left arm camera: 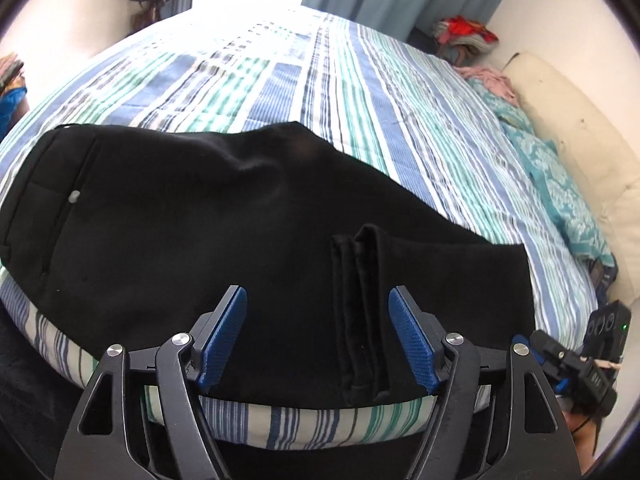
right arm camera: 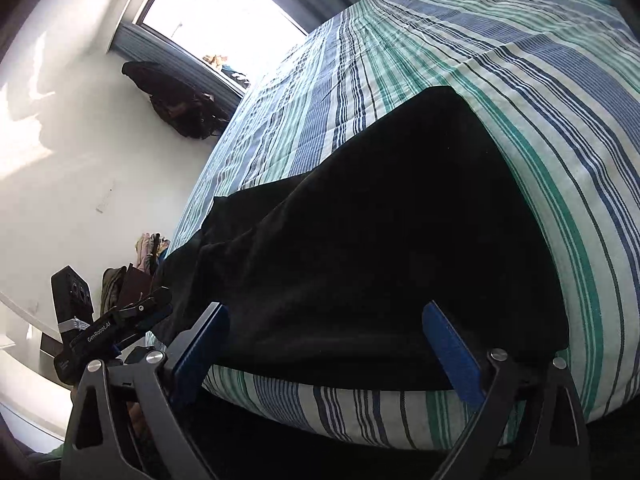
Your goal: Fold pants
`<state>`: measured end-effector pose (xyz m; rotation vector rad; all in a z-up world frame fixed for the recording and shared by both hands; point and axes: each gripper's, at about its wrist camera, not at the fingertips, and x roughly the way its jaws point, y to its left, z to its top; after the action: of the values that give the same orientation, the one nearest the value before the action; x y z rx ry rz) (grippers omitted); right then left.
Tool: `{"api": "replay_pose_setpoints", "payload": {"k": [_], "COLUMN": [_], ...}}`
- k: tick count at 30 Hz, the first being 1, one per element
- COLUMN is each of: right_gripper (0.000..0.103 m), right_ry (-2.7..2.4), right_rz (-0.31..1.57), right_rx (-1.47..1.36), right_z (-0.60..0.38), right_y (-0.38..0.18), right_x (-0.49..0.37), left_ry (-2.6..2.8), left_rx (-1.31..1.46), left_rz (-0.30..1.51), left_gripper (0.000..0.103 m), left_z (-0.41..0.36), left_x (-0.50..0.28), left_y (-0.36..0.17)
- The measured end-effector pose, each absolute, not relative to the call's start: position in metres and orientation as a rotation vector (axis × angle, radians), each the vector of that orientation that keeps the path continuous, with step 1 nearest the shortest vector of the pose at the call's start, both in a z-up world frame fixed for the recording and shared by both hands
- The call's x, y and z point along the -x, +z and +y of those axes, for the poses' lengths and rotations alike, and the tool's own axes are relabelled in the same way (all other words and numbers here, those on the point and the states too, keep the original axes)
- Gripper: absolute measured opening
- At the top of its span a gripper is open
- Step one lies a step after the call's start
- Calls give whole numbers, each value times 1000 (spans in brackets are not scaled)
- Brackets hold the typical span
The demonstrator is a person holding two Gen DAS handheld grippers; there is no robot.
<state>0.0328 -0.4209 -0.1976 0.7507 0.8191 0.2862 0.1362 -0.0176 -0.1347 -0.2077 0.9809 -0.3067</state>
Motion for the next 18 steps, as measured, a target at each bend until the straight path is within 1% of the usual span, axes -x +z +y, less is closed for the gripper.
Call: {"api": "replay_pose_setpoints", "payload": {"k": [2,4,7,8,9,10,11,12,14,15,18], "right_gripper": [97,98,101,101,101,101,100,100,101,101,101], "right_ry": [283,281,284,285,286,290,298,315,323,310,318], "right_rz": [821,820,821,823,827,838,843,809,716,705,748], "right_rx": [-746,-732,-708,-701,-698,-707,-736,-786,-856,-866,-940], "right_z": [-420,-418,-414,-413,-413,-415,-420,-429,-453,-465,-493], "right_y": [-198,-197,-196,-196,-195,-192,-186,-177,-156,-148,-147], "right_x": [-33,-33,-34,-34,-35,-36,-36,-36,-39,-48,-91], "left_ry": [-346,-413,-466,-439,-406,-376,-361,-368,-379,-380,-379], "left_rx": [183,106,-59,-121,-166,-192,-190,-160,-154,-161,-160], "left_rz": [907,875,894,933,976,1014,1010,994,998,997,993], "left_gripper": [75,75,76,75,68,64,69,70,70,71,71], "left_z": [-29,-56,-98,-108,-113,-113,-109,-103,-100,-99,-99], "left_x": [-129,-127,-130,-134,-139,-141,-140,-138,-136,-135,-133], "left_y": [-121,-116,-133,-148,-165,-179,-184,-184,-184,-184,-184]}}
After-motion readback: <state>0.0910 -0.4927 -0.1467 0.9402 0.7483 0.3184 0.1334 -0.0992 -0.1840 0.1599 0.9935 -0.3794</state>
